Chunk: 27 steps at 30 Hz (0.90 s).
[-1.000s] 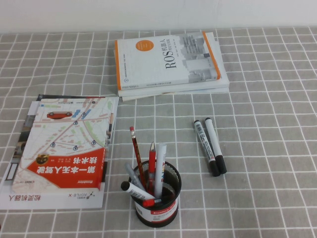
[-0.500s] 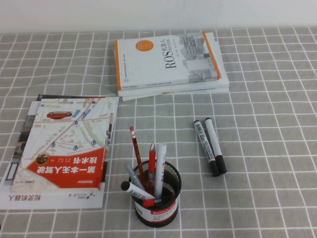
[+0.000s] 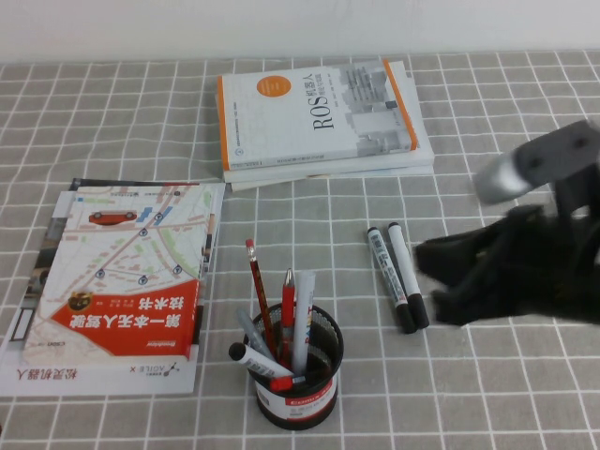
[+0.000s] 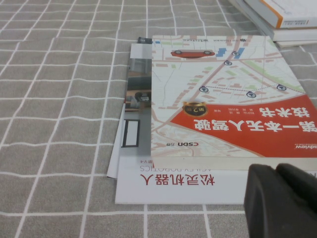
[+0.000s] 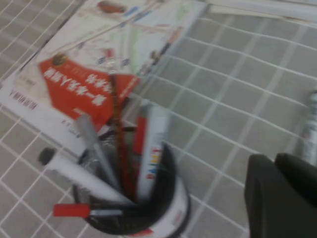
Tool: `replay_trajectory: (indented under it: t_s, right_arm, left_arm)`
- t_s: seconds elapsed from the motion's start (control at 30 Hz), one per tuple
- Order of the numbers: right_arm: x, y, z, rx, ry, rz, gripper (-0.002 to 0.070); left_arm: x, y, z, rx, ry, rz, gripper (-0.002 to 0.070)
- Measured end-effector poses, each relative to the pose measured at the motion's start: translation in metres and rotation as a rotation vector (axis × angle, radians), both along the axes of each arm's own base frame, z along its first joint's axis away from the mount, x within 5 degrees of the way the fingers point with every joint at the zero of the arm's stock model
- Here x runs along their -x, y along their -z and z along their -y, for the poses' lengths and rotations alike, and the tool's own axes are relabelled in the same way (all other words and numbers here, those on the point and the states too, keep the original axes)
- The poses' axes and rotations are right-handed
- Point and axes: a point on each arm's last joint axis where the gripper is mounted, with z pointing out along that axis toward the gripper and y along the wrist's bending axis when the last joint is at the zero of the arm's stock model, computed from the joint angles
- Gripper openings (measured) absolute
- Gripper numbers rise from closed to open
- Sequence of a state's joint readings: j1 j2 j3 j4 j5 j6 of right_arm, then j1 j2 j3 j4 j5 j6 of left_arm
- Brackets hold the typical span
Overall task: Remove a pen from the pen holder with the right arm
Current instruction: 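Take a marker out of the pen holder and lay it on the table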
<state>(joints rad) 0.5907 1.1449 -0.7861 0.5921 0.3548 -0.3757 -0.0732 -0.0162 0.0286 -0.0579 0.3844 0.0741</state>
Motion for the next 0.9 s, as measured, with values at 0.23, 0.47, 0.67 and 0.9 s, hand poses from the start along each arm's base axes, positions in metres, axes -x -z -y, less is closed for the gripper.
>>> replay_trajectory:
  t_s: [0.23, 0.47, 0.67, 0.9]
  right_arm:
    - [0.021, 0.004, -0.055, 0.022, -0.189, 0.198, 0.0006]
    - [0.038, 0.012, -0.079, 0.087, -0.333, 0.317, 0.0175]
    - [0.042, 0.028, -0.076, 0.168, -0.386, 0.358, 0.0368]
    - [0.052, 0.067, -0.048, 0.141, -0.338, 0.634, 0.0384]
  left_arm:
    - [0.0, 0.0, 0.0, 0.0, 0.0, 0.0, -0.0003]
    - [0.0, 0.0, 0.0, 0.0, 0.0, 0.0, -0.0003]
    - [0.0, 0.0, 0.0, 0.0, 0.0, 0.0, -0.0003]
    - [0.0, 0.0, 0.0, 0.0, 0.0, 0.0, -0.0003]
